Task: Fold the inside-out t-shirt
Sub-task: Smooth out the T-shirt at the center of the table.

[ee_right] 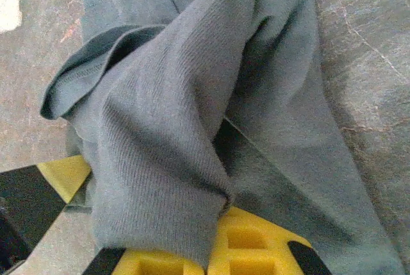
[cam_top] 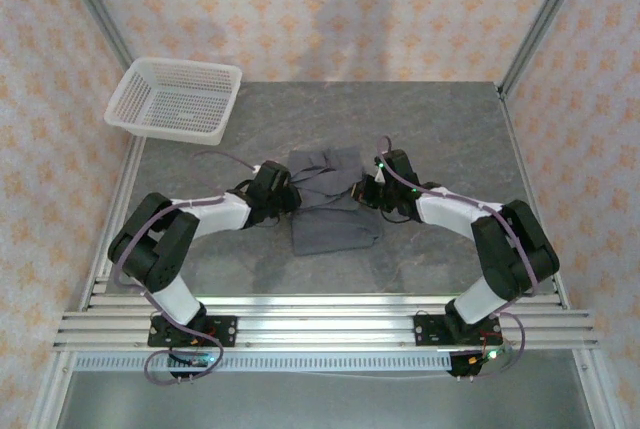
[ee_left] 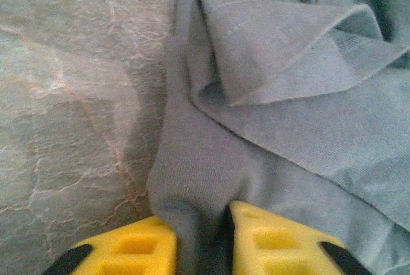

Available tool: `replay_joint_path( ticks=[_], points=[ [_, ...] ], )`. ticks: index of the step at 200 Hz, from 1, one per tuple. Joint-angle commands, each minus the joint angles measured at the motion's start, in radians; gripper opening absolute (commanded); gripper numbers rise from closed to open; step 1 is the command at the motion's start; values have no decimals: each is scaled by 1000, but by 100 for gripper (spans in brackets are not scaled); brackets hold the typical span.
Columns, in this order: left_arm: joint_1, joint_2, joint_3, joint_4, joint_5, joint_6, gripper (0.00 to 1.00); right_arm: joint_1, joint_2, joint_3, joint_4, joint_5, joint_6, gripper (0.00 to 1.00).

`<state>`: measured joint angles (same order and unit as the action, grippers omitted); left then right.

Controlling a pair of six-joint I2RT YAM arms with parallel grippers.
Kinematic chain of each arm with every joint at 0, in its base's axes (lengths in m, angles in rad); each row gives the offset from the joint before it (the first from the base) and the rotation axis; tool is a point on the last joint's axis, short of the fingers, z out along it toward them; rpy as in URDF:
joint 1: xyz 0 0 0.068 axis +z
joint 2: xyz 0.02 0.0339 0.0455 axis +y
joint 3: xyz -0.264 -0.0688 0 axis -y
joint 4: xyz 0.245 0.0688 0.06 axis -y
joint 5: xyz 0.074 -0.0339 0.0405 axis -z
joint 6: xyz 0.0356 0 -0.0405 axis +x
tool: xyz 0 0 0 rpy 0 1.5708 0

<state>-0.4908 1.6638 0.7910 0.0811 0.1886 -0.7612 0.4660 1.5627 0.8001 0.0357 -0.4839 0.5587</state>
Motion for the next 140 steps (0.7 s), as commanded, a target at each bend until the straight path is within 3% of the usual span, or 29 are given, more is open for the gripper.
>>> replay_joint_path(
  ticks=[1,42,85,119,140],
  points=[
    [5,-12,72,28,46,-38,12,-8,8,56,19,32,38,1],
    [56,34,198,6,81,-98,10,-77,135,177,48,26,129,0],
    [125,174,363,4,112,-100,31,-154,320,391,7,-5,118,7],
    [152,218,450,-43,116,-58,39,-203,408,504,-34,-41,116,8],
    [151,275,531,-61,142,-35,45,-226,457,555,-62,-42,123,17]
  ],
)
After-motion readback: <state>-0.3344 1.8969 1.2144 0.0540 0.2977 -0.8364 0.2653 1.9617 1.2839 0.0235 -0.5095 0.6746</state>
